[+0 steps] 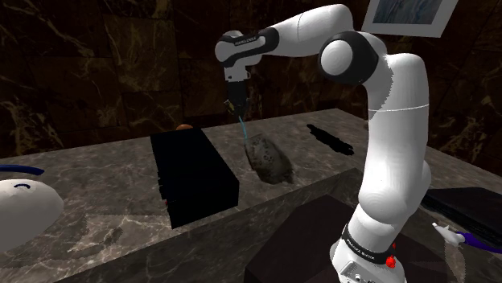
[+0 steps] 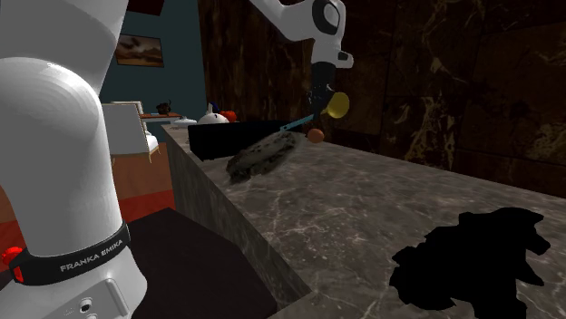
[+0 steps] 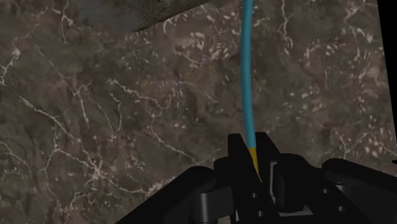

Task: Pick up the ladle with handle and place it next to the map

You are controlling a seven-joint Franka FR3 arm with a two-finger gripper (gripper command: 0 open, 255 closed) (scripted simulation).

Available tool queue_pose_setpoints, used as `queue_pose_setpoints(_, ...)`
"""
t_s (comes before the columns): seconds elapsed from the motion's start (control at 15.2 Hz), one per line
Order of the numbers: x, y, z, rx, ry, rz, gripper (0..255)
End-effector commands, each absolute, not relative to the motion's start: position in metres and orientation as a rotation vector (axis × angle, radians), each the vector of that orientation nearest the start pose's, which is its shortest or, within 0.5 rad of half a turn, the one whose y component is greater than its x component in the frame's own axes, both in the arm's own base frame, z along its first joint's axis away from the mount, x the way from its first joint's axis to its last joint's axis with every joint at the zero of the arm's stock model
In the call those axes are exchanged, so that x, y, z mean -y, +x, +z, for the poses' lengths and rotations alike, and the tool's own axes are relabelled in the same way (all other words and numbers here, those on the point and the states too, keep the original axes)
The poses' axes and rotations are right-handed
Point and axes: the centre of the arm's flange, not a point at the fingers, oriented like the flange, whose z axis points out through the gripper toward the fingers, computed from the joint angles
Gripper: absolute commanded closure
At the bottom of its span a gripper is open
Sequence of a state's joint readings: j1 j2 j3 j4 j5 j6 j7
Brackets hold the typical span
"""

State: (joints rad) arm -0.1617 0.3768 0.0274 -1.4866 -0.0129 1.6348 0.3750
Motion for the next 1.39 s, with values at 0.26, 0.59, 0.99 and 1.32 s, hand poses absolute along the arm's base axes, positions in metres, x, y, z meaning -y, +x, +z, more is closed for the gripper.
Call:
queue_pose_setpoints(0.26, 0.090, 0.641, 0.472, -0.792, -3.050, 0.359, 255)
queue_pose_setpoints(0.59, 0.116, 0.611, 0.482, -0.792, -3.050, 0.359, 255)
queue_pose_setpoints(0.99, 0.168, 0.551, 0.482, -0.792, -3.050, 0.359, 255)
queue_pose_setpoints(1.32, 0.211, 0.501, 0.482, -0.792, -3.050, 0.359, 255)
